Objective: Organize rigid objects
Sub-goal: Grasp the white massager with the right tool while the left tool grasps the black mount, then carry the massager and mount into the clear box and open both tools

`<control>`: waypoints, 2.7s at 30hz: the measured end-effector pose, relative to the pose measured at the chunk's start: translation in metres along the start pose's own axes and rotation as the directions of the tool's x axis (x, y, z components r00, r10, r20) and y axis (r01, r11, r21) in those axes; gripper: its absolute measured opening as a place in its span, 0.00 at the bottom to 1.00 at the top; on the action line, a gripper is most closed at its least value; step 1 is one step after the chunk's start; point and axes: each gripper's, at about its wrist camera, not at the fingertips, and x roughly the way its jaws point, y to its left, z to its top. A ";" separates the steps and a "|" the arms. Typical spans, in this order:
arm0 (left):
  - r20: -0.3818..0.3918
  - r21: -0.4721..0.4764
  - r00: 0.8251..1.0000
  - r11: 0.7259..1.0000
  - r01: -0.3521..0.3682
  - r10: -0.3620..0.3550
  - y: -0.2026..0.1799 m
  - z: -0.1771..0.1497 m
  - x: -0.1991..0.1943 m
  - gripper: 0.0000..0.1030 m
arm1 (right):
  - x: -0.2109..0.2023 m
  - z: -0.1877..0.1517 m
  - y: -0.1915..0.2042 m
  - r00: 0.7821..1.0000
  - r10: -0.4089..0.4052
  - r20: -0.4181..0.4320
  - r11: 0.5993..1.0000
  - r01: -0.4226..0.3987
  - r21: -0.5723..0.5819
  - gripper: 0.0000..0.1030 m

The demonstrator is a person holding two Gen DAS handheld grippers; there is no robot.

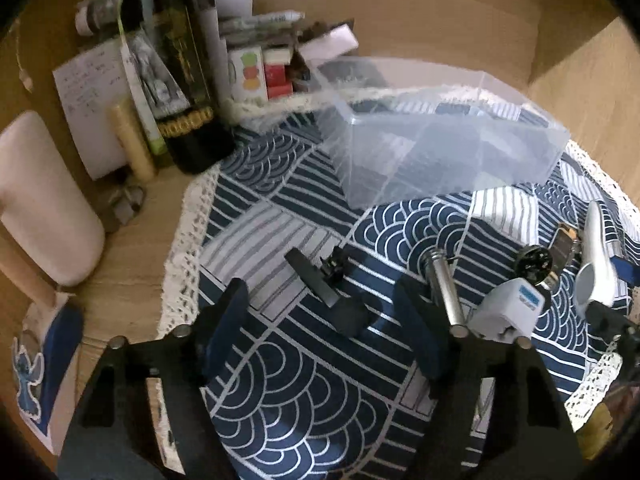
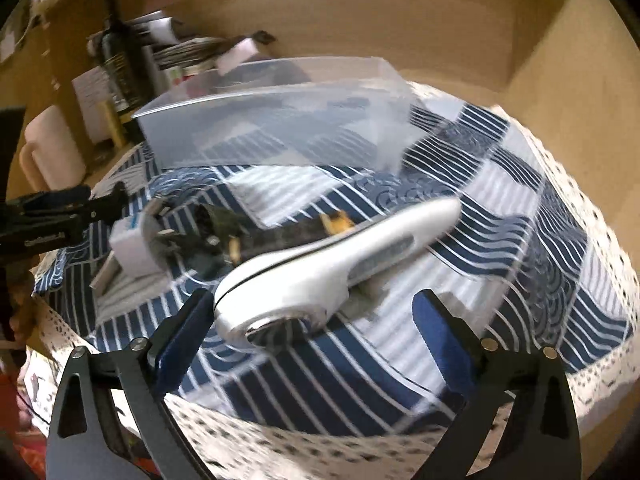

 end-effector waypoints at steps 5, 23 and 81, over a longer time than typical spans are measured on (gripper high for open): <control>-0.039 -0.014 0.999 1.000 0.018 -0.018 0.003 -0.001 0.009 0.53 | -0.013 -0.001 -0.019 0.999 0.050 0.005 0.998 -0.050 0.050 0.94; -0.021 0.040 0.991 0.990 0.132 -0.131 -0.004 -0.021 -0.015 0.16 | 0.004 0.020 -0.042 0.994 0.092 -0.062 0.990 -0.085 0.109 0.62; 0.216 0.002 0.958 0.981 0.193 -0.189 -0.012 0.083 -0.062 0.23 | -0.084 0.123 -0.034 0.919 -0.115 0.376 0.993 0.118 0.013 0.37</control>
